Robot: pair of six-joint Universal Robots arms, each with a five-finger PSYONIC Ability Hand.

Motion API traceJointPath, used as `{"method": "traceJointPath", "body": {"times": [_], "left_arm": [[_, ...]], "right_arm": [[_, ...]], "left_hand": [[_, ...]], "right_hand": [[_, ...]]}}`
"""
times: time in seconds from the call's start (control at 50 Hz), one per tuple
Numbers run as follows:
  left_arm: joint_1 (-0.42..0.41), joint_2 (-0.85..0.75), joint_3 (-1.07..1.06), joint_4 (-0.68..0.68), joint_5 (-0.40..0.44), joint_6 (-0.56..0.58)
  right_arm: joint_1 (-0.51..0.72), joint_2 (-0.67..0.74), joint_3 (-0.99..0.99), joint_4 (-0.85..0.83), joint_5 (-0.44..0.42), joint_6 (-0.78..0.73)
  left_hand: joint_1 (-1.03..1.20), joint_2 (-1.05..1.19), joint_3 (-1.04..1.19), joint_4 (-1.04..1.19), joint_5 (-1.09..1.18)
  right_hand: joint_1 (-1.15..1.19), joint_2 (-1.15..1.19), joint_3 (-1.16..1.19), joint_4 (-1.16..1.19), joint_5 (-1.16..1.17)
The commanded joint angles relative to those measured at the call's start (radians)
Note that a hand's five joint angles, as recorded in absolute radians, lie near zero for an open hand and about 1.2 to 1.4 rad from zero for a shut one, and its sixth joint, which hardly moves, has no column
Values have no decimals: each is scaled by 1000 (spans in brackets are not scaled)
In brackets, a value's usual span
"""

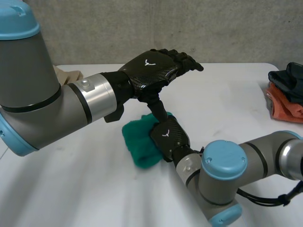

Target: Fold the laundry.

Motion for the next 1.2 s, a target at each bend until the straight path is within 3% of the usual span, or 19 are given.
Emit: {"method": "traceJointPath", "body": {"times": [0.02, 0.22, 0.46, 0.54, 0.64, 0.72, 0.78, 0.88, 0.9, 0.92, 0.94, 1.2], "left_arm": [[1, 2, 8, 0, -1, 1], [6, 34, 66, 8, -9, -17], [8, 54, 85, 47, -50, -117], [6, 54, 62, 49, -49, -117], [3, 45, 48, 51, -50, -117], [1, 39, 31, 51, -50, -117], [0, 37, 24, 51, -52, -117], [-2, 37, 17, 51, -50, -114], [-2, 39, 19, 51, -52, -112], [-2, 40, 22, 51, -50, -112], [-2, 42, 25, 51, -50, -112], [-28, 74, 27, 51, -53, -114]], "right_arm": [[-17, 8, -92, 5, 7, 7], [-213, -142, -251, -10, 4, 67], [-651, -183, -434, -73, -14, 214], [-799, -148, -452, -130, -95, 251], [-952, 38, -469, -228, -328, 297], [-1038, 190, -478, -245, -430, 291], [-1087, 269, -472, -234, -465, 274], [-1129, 258, -412, -232, -500, 243], [-1132, 248, -402, -234, -505, 245], [-1133, 219, -382, -234, -514, 248], [-1135, 202, -372, -234, -516, 251], [-1143, -44, -293, -213, -522, 481]], "left_hand": [[-17, -34, -35, -28, -46], [-17, -34, -35, -28, -46], [-14, -31, -32, -25, -44], [-14, -31, -32, -25, -44], [-14, -31, -32, -25, -44], [-11, -28, -29, -22, -41], [-11, -28, -29, -22, -41], [-11, -28, -29, -22, -41], [-11, -28, -29, -22, -41], [-11, -28, -29, -22, -41], [-11, -28, -29, -22, -41], [-11, -28, -29, -22, -41]], "right_hand": [[347, 293, 307, 319, 354], [347, 293, 307, 319, 354], [347, 293, 307, 319, 354], [347, 293, 307, 319, 354], [347, 293, 307, 319, 354], [347, 293, 307, 319, 354], [347, 293, 307, 319, 354], [347, 293, 307, 319, 354], [130, 76, 90, 102, 137], [-636, -691, -677, -664, -629], [-874, -929, -915, -902, -868], [-874, -929, -915, -902, -868]]}}
